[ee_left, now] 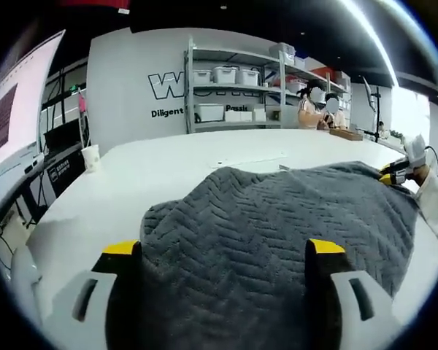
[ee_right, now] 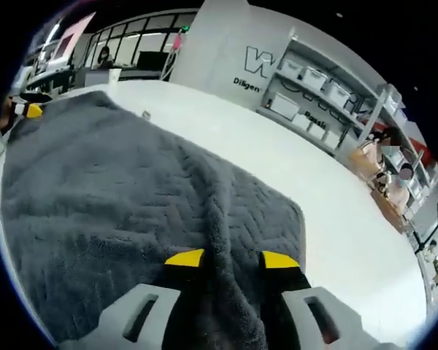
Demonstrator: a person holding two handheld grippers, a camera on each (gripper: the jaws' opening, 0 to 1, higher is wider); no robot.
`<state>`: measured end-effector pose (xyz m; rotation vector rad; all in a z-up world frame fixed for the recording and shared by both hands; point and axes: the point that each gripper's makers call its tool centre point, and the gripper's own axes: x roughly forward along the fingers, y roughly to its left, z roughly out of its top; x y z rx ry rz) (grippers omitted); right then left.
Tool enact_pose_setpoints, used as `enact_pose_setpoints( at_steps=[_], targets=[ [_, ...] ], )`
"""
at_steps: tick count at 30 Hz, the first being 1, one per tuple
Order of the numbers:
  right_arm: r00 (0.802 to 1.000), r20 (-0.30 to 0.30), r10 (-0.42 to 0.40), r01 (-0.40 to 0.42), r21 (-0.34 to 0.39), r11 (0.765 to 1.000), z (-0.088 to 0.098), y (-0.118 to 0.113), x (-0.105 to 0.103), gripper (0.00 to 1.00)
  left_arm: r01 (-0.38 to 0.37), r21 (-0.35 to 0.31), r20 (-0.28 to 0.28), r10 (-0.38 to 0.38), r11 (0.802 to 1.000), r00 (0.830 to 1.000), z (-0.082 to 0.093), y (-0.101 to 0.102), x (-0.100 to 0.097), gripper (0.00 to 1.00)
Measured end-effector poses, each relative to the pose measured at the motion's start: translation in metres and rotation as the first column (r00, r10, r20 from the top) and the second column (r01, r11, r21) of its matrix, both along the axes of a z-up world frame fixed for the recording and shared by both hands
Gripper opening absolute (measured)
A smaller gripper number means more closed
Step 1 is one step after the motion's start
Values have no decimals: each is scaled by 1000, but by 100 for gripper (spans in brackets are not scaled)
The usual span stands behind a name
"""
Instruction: Open the folded towel by lifting each exposed corner and separating the folded layers until the towel lies flat within the target outline without major curled edges
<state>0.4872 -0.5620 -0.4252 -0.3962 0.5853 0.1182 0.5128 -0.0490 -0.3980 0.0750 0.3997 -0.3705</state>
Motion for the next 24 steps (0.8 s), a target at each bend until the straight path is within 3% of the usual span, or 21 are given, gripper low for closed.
enact_pose_setpoints(
  at_steps=[5,10,14,20,24],
  targets=[
    [1000,-2,-22,22,32,999,4,-6,-5,64,-14,-31,28,15,999,999,10,4,4,89],
    [1000,-18,1,1,121,993,4,3,-12,82,-47,-18,17,48,999,999,11,17,8,86],
    [998,-35,48,-42,149,988,3,16,-15,96,-83,-12,31,83,996,996,23,29,16,78],
    [994,-24,107,-100,213,972,5,35,-16,99,-151,75,64,147,986,987,39,52,45,65],
    [989,-41,140,-130,187,974,3,45,-18,99,-194,100,46,191,976,981,33,71,66,55]
  ],
)
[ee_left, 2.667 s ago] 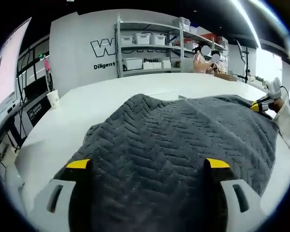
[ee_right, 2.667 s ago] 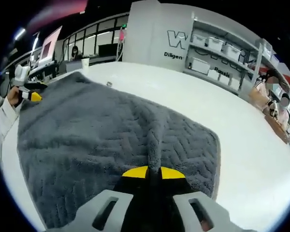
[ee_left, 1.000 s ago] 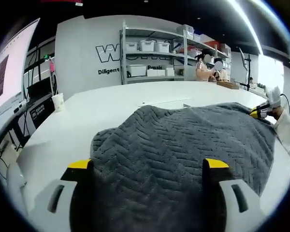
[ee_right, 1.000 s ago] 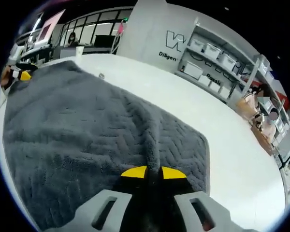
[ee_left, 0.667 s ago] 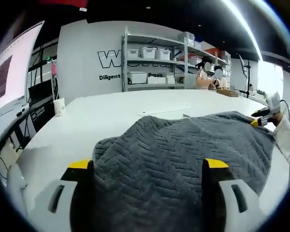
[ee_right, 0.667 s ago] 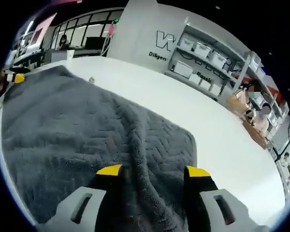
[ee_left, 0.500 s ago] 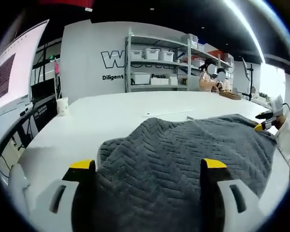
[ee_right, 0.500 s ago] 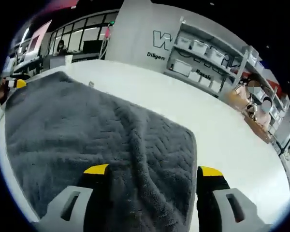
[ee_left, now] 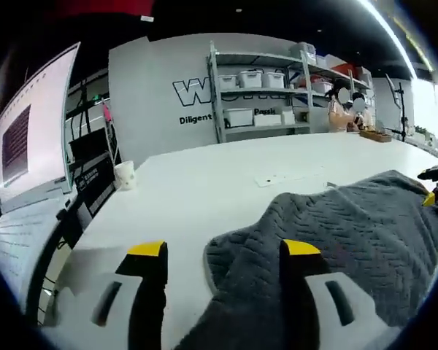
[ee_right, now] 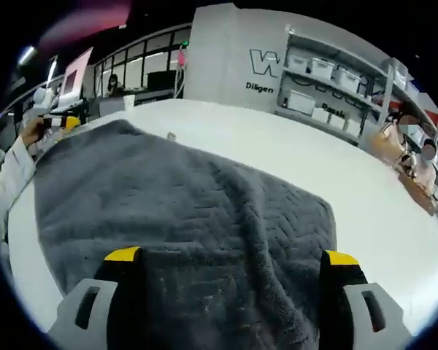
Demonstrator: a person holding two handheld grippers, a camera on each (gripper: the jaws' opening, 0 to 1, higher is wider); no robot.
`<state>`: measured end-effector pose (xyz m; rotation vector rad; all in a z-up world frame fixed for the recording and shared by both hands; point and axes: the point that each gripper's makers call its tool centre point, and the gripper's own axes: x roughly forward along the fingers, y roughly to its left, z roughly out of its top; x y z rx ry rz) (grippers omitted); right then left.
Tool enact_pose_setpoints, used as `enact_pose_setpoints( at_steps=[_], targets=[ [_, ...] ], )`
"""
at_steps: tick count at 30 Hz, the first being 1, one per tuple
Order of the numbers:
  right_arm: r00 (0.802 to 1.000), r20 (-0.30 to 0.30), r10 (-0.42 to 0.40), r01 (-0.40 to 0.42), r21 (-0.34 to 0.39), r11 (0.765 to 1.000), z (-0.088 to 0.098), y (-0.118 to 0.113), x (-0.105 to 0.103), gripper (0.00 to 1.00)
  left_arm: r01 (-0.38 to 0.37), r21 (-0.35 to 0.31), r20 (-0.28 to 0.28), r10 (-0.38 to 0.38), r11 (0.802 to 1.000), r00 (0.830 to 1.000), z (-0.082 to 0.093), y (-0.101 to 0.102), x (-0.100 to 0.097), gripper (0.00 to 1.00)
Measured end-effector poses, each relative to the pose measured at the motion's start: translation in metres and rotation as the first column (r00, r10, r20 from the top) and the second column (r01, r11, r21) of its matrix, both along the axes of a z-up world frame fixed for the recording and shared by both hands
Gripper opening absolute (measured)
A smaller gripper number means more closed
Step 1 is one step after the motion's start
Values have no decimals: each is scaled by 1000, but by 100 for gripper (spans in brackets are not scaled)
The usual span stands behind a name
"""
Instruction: Open the folded towel by lifting each exposed corner and separating the folded layers until the towel lies flat within the target outline without major curled edges
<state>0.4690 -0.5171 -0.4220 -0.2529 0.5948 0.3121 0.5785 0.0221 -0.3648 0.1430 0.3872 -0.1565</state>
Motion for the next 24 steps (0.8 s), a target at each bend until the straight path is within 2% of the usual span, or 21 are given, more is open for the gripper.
enact_pose_setpoints(
  at_steps=[4,7,12,16,19,24],
  targets=[
    [1000,13,27,-28,12,1000,4,8,1,99,-13,-43,-3,13,999,1000,-8,8,18,50],
    [999,19,46,-46,1,999,5,13,1,99,-10,-50,-22,9,999,1000,-19,8,26,40],
    [998,26,58,-58,0,998,6,17,2,99,-10,-34,-101,7,999,995,-45,15,34,29],
    [998,29,62,-62,-2,998,7,18,3,99,20,-41,-140,-26,999,990,-59,9,34,22],
    [998,25,64,-64,-8,998,5,18,3,99,72,-41,-188,-79,997,979,-72,-5,29,20],
    [998,23,66,-66,-16,998,4,20,4,99,109,6,-174,-107,994,979,-70,-11,31,12]
  ],
)
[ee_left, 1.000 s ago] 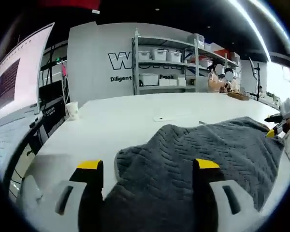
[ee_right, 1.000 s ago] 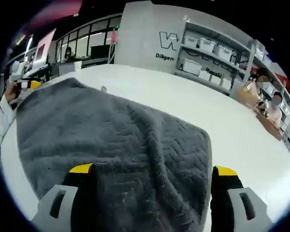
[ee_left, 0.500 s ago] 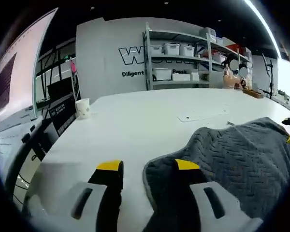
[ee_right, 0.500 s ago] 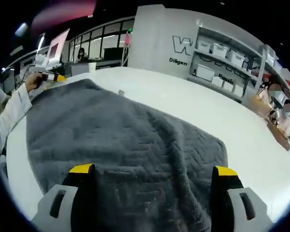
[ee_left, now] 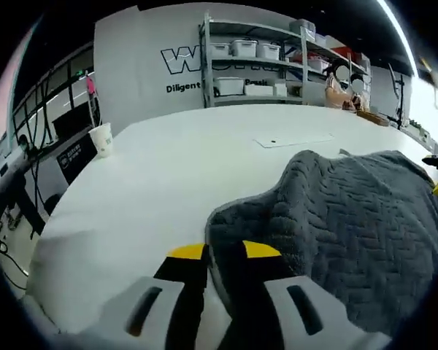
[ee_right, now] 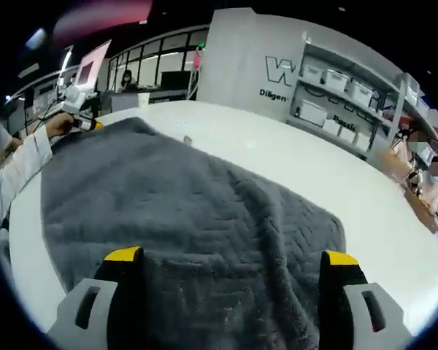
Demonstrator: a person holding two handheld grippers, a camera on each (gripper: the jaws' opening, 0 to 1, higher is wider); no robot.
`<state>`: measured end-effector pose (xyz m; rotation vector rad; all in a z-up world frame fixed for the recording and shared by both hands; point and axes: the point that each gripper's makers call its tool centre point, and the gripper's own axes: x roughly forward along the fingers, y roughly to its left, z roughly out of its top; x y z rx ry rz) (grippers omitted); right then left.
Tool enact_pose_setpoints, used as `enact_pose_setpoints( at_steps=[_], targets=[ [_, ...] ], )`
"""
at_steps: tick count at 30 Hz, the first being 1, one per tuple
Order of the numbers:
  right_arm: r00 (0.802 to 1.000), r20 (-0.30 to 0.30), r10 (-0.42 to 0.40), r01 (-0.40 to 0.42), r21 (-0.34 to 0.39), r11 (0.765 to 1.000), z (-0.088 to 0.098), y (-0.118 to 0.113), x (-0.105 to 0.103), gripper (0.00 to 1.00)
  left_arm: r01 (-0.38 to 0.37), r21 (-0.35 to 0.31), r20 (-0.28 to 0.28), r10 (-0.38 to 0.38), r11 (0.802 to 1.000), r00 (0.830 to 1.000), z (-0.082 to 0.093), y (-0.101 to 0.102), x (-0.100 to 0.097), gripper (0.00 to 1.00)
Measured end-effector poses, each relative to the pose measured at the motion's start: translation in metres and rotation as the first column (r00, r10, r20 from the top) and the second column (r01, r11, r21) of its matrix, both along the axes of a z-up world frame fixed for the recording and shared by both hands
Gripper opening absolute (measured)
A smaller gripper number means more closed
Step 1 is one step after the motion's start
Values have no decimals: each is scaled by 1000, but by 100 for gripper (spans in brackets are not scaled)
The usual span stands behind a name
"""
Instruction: Open the folded towel by lifting each exposed corner and separating the folded layers until the towel lies flat within the target outline without major curled edges
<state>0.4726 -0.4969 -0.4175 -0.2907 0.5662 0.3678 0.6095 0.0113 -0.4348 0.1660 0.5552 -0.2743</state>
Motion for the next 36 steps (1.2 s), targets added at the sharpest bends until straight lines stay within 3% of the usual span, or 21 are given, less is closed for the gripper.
enact_pose_setpoints(
  at_steps=[1,8,10,14,18,23,27,31,36],
  targets=[
    [1000,-4,1,-1,-4,1000,-1,0,0,99,38,8,8,-38,999,999,0,-5,-1,7],
    [1000,-5,-2,2,-9,1000,-2,0,1,99,14,22,9,-14,1000,1000,0,-1,-1,5],
    [1000,-5,1,-1,-9,1000,-2,0,1,99,-10,79,15,9,997,1000,1,7,-1,5],
    [1000,-14,3,-3,3,1000,-4,2,1,99,-49,212,39,42,976,998,4,19,1,4],
    [1000,-5,26,-26,-16,1000,-3,10,0,99,-76,338,55,61,938,997,6,30,4,5],
    [999,-8,35,-36,-21,999,-4,11,1,99,-105,361,68,86,927,994,6,42,10,5],
    [1000,-3,28,-28,-20,999,-2,10,0,99,-137,448,103,102,883,989,10,57,17,5],
    [999,-10,36,-37,-29,999,-5,12,1,99,-145,445,120,101,884,988,11,61,25,6],
    [999,-12,47,-47,-35,998,-5,15,1,99,-176,466,144,123,867,982,8,70,33,8]
  ],
)
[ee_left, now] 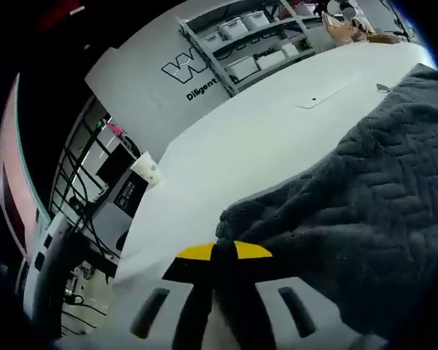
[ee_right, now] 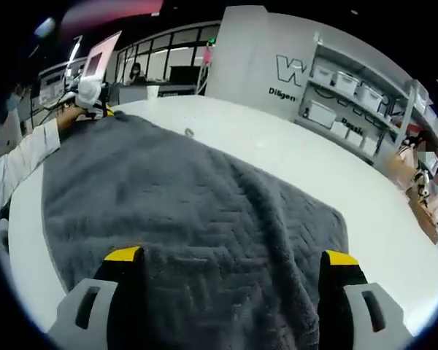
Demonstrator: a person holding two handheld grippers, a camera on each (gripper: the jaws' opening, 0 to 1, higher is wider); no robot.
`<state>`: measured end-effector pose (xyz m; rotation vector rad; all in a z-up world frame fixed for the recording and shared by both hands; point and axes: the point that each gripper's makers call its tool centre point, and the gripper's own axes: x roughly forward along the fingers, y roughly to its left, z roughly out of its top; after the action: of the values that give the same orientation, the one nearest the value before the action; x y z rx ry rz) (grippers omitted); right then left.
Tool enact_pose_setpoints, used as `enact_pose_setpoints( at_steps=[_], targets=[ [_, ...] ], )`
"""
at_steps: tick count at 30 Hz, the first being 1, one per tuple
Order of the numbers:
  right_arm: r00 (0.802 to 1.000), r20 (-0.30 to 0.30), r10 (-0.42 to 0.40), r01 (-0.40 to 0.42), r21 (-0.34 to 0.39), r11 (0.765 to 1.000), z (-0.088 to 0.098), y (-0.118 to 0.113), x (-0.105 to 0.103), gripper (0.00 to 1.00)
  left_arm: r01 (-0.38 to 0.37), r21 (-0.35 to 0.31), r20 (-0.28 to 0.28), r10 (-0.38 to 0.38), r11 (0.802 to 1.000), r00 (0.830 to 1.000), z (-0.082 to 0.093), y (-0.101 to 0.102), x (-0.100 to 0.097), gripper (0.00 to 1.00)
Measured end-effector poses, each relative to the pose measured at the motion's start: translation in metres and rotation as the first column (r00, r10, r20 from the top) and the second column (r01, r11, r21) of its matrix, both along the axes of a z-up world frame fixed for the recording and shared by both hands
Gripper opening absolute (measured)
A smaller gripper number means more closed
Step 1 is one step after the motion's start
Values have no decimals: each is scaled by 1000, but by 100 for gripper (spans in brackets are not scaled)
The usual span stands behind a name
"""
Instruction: Open the folded towel by lifting each exposed corner and separating the folded layers until the towel lies flat within the target outline without major curled edges
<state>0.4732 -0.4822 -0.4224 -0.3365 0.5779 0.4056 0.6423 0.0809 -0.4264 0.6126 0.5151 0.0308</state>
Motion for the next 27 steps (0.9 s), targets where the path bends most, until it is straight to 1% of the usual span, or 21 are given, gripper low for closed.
enact_pose_setpoints(
  at_steps=[1,2,4,5,7,9,11,12,14,16,17,19,20,21,22,23,24,25,26,27],
  targets=[
    [1000,0,-1,1,1,1000,0,0,0,99,-2,7,9,2,1000,1000,1,1,1,9],
    [1000,-1,-3,3,3,1000,0,0,0,99,-6,31,23,5,1000,1000,3,3,2,10],
    [1000,-2,-6,6,3,1000,-1,-1,-1,99,-16,71,26,14,997,1000,4,7,3,12],
    [1000,-3,-8,8,3,1000,-1,-1,-1,99,-19,63,39,16,998,999,5,8,5,14],
    [1000,-2,-8,8,3,1000,-1,-2,-1,99,-23,48,46,20,999,999,5,9,6,15],
    [1000,-2,-10,10,7,1000,-1,-2,-1,99,-23,48,51,21,999,998,6,10,8,16],
    [1000,-5,-11,11,6,1000,-1,-2,0,99,-18,54,53,15,998,998,6,10,10,15],
    [1000,-7,-8,8,4,1000,-2,-2,0,99,-16,42,49,14,999,999,5,10,10,15],
    [1000,-8,-7,7,5,1000,-2,-1,0,99,-35,25,58,33,999,998,5,12,9,16],
    [1000,-9,-8,8,5,1000,-3,-1,0,99,-41,25,53,40,999,998,7,12,6,19],
    [1000,-9,-8,8,5,1000,-3,-1,0,99,-52,13,49,51,999,998,9,13,4,24],
    [1000,-9,-11,11,12,1000,-2,-2,1,99,-81,-16,45,82,997,996,17,18,-7,34],
    [1000,-9,-11,12,13,1000,-2,-2,1,99,-97,-36,47,99,995,994,20,20,-11,41],
    [1000,-9,-12,12,13,1000,-2,-3,1,99,-99,-60,46,101,993,994,22,21,-14,46],
    [1000,-8,-11,11,11,1000,-2,-2,0,99,-88,-134,33,93,987,995,22,16,-18,50],
    [1000,-6,-11,11,11,1000,-1,-2,0,99,-79,-176,31,86,981,996,23,12,-22,55],
    [1000,-4,-10,10,12,1000,-1,-1,0,99,-54,-237,23,61,970,998,24,5,-26,58],
    [1000,-5,-8,8,12,1000,-1,-1,0,99,-36,-274,8,39,961,999,23,-1,-30,60],
    [1000,-7,-7,7,12,1000,-1,-1,0,99,-20,-318,2,21,948,1000,22,-7,-34,62],
    [1000,-9,-6,6,10,1000,-2,0,0,99,5,-383,8,-2,924,1000,23,-16,-37,65]
  ],
)
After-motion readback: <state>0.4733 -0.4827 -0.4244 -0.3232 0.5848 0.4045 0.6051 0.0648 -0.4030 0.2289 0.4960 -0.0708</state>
